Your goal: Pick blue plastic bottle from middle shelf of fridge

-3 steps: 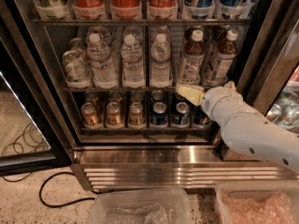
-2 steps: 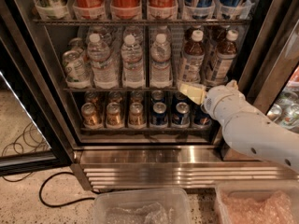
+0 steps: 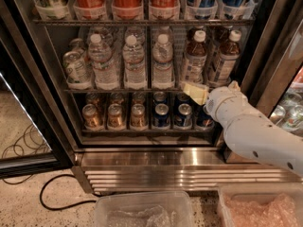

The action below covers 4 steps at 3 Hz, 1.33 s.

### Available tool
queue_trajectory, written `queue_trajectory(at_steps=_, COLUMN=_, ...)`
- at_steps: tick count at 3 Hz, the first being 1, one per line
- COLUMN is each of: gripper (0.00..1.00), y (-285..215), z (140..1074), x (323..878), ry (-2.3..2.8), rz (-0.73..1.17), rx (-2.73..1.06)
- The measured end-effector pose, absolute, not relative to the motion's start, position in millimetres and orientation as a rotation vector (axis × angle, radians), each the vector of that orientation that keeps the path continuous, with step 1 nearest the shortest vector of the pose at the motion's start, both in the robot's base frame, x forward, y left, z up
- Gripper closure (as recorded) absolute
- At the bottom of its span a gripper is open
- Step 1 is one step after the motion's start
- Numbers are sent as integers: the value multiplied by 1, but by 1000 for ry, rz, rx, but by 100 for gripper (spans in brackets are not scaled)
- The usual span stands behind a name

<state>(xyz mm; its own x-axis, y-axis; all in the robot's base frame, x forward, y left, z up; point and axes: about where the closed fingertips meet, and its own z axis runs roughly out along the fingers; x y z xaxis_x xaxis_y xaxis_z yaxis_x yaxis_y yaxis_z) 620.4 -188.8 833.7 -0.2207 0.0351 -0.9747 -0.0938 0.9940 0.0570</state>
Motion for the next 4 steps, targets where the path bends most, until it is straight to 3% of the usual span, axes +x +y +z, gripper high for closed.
queue_trajectory(at_steps=3, gripper=15, y=-210, z=829, x=642, ry=1756, rz=6, rx=44)
queue_trajectory(at_steps=4, gripper=32, y=-217, z=831, x=650, ry=1733, rz=-28, rx=67)
